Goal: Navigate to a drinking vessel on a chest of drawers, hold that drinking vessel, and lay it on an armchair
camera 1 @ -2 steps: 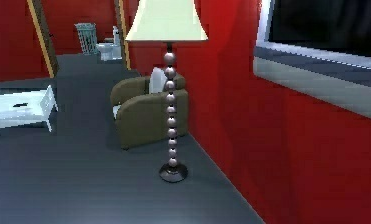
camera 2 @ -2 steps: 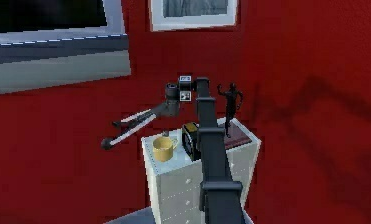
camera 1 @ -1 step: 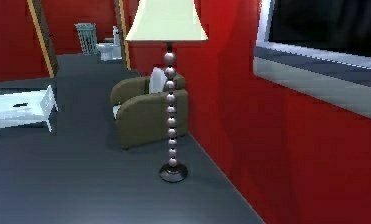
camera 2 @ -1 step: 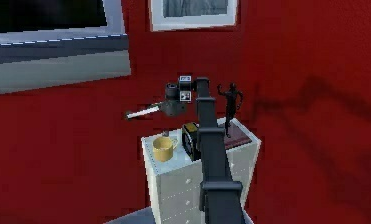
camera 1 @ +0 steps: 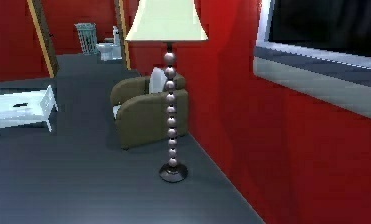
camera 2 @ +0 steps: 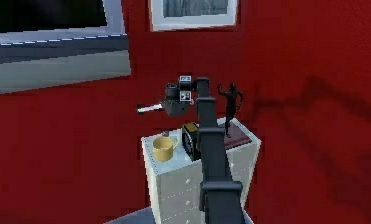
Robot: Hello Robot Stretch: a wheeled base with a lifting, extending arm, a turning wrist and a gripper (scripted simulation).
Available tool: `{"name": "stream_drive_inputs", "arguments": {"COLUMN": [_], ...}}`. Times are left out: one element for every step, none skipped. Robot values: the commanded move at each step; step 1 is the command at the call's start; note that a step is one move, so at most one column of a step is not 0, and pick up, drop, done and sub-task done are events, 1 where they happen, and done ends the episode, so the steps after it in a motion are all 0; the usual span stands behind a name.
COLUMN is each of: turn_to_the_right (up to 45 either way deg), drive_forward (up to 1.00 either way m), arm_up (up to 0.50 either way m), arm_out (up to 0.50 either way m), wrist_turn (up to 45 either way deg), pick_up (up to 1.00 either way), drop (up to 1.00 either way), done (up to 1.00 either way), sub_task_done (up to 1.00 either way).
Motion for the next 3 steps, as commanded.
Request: {"name": "stream_drive_inputs", "arguments": {"turn_to_the_right": [0.0,0.0,0.0], "drive_forward": [0.00,0.00,0.00], "arm_up": [-0.30,0.00,0.10], "arm_out": [0.00,0.00,0.00], "wrist_turn": [0.0,0.0,0.0], "pick_up": [0.00,1.00,0.00], "drop": [0.00,0.00,0.00], "done": [0.00,0.00,0.00], "sub_task_done": [0.00,0.00,0.00]}}
